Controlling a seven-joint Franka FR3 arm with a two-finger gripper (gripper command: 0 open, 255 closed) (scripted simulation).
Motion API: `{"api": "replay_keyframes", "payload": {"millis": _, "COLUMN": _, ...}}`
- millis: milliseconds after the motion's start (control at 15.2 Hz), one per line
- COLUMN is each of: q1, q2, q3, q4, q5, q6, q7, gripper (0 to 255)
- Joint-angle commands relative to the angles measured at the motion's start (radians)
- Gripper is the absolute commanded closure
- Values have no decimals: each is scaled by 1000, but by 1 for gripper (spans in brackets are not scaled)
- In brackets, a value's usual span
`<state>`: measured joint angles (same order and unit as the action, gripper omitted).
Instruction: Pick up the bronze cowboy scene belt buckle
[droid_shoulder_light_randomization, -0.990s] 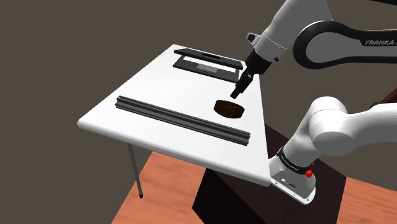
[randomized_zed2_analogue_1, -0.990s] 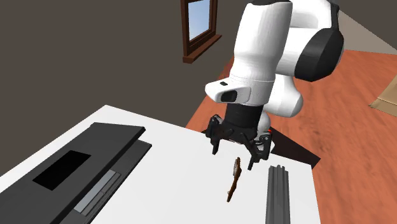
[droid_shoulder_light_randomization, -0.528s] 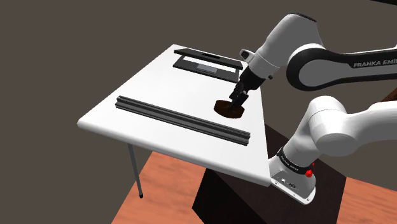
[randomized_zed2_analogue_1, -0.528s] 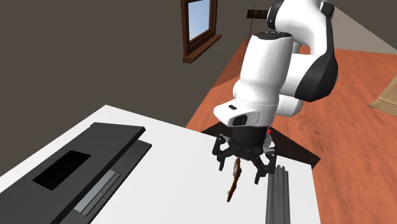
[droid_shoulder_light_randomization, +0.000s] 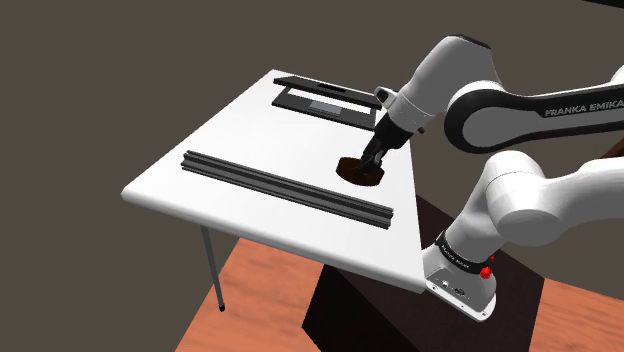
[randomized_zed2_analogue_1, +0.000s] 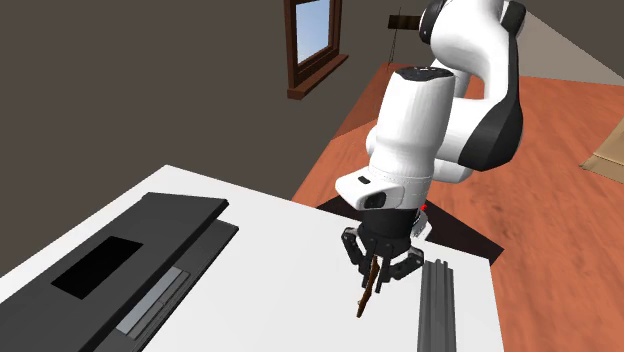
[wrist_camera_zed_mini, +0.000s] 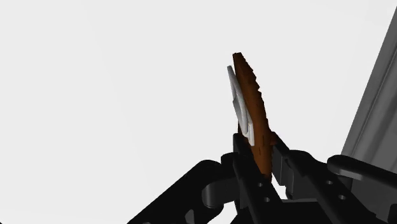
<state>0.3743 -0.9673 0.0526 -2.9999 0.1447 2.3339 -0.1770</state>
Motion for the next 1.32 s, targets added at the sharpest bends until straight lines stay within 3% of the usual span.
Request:
{"api": "replay_keyframes", "payload": {"millis": 0, "q1": 0, "q2": 0, "q3": 0, "q4": 0, "q5": 0, "q6": 1, "q7": 0, "gripper": 255}}
{"api": "replay_keyframes", "payload": {"millis": 396, "q1": 0, "q2": 0, "q3": 0, "q4": 0, "q5": 0, "q6": 0, "q7": 0, "gripper": 255}}
{"api": "replay_keyframes", "payload": {"millis": 1254, "q1": -13, "q2": -49, "q3": -7, "q4": 156, "q5": -20, "q6": -204, "q7": 14, "gripper": 255}}
